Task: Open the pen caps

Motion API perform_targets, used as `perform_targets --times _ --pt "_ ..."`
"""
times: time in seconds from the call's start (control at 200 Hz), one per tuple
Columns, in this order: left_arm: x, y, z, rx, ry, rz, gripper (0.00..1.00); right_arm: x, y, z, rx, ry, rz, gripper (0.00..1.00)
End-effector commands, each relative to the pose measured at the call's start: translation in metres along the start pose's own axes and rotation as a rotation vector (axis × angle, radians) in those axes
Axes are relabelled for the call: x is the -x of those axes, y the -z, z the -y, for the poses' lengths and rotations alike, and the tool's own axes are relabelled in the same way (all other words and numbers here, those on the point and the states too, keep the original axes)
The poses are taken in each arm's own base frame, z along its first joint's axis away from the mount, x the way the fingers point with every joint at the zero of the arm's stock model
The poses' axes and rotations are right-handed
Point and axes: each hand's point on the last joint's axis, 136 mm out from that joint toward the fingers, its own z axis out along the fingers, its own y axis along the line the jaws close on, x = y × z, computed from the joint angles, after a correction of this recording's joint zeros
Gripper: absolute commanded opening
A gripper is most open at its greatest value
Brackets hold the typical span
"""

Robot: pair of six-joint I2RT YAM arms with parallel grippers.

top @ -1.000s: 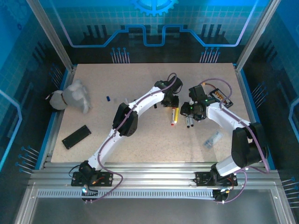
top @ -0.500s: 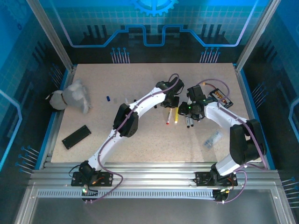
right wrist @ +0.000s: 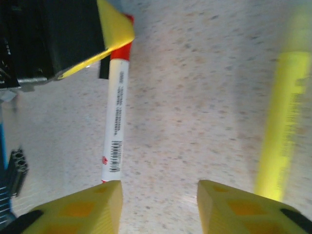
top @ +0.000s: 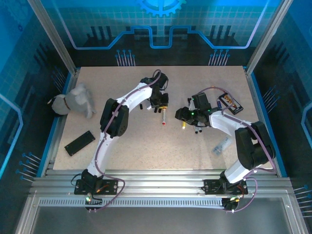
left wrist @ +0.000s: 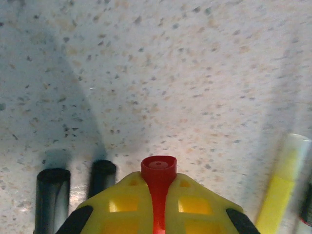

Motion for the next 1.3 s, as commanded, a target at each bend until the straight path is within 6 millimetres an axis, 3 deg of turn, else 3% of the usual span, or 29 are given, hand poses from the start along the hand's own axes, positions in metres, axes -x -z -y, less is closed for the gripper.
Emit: perform_targets --times 0.0,0.28,0.455,0.555,0.655,0.771,0.841,0.921,1.296 --pt "-0.011 0.033 0.045 -0.139 -0.024 0.008 0.00 -0.004 -0.009 -0.030 0.128 0.006 -0.014 0.50" --pt "-0.016 0.045 0.051 -0.185 -0.020 0.019 0.00 -0.007 -0.022 -0.042 0.154 0.003 -0.042 0.53" --pt "-0.016 0.057 0.055 -0.200 -0.028 0.033 0.00 -0.008 -0.030 -0.047 0.153 0.005 -0.055 0.48" --pt "-0.017 0.060 0.057 -0.209 -0.030 0.036 0.00 -0.007 -0.035 -0.049 0.153 0.007 -0.059 0.34" --pt "-0.017 0.060 0.056 -0.204 -0.029 0.035 0.00 -0.007 -0.036 -0.049 0.151 0.000 -0.054 0.00" --pt "-0.018 0.060 0.051 -0.182 -0.029 0.039 0.00 -0.009 -0.032 -0.049 0.161 0.018 -0.042 0.00" --pt "-0.019 0.058 0.049 -0.175 -0.025 0.036 0.17 -0.011 -0.029 -0.050 0.176 0.037 -0.033 0.00" --pt "-0.019 0.057 0.048 -0.175 -0.024 0.035 0.27 -0.012 -0.027 -0.051 0.186 0.049 -0.031 0.00" --pt "-0.021 0.052 0.049 -0.184 -0.021 0.028 0.25 -0.010 -0.026 -0.057 0.195 0.068 -0.022 0.00"
